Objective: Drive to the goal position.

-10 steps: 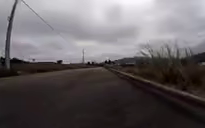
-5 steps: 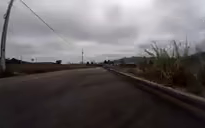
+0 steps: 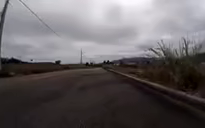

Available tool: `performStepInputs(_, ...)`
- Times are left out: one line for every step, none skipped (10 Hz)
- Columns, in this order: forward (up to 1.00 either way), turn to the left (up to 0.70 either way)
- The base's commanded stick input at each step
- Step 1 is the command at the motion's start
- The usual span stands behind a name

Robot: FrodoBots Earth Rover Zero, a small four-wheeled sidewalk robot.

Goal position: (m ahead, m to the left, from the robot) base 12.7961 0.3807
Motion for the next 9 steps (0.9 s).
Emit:
performStepInputs(0.7, 0.0)
performStepInputs(0.7, 0.0)
performStepInputs(0.7, 0.0)
performStepInputs(0.7, 0.0)
performStepInputs(0.7, 0.02)
performStepInputs(0.7, 0.05)
performStepInputs(0.7, 0.14)
performStepInputs(0.7, 0.09)
performStepInputs(0.7, 0.0)
